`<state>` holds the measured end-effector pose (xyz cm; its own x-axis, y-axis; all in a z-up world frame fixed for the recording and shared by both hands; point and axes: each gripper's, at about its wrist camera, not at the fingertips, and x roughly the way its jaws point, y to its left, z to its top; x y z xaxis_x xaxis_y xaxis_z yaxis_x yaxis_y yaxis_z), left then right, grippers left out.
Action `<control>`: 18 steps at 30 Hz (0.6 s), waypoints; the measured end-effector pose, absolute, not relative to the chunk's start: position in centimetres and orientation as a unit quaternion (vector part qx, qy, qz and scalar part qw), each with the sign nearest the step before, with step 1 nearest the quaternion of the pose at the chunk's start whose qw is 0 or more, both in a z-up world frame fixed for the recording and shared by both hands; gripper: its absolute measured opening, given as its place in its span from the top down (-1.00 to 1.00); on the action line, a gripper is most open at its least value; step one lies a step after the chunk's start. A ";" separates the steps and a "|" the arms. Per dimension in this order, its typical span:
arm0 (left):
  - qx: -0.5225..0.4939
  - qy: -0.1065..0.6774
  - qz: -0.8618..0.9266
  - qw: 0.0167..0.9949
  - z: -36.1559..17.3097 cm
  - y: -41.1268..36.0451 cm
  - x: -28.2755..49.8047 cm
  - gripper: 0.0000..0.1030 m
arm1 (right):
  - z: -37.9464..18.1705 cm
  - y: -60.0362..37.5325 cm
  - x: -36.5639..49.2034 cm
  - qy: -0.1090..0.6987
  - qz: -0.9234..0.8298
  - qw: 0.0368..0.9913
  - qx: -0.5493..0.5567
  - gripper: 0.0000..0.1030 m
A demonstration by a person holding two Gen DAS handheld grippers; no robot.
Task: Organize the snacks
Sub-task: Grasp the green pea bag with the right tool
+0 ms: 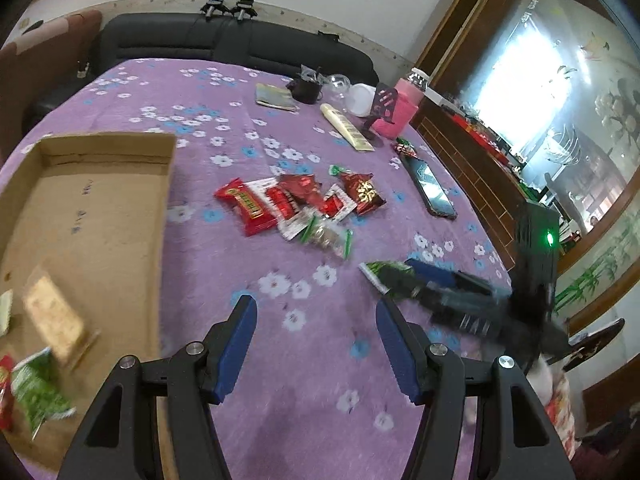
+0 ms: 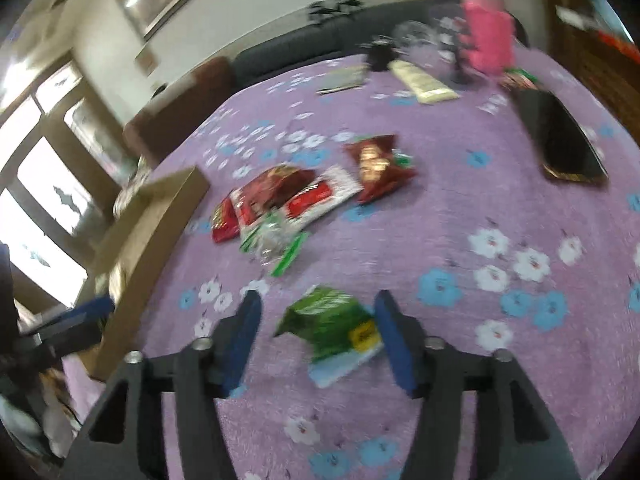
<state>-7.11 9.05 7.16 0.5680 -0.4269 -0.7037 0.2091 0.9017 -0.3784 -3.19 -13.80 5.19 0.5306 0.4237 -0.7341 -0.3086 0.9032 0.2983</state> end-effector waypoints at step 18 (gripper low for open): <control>0.019 0.435 -0.169 0.884 2.9 -0.5 1.3 -0.25 | 5.1 -19.7 -2.5 0.425 0.131 0.881 0.159 0.24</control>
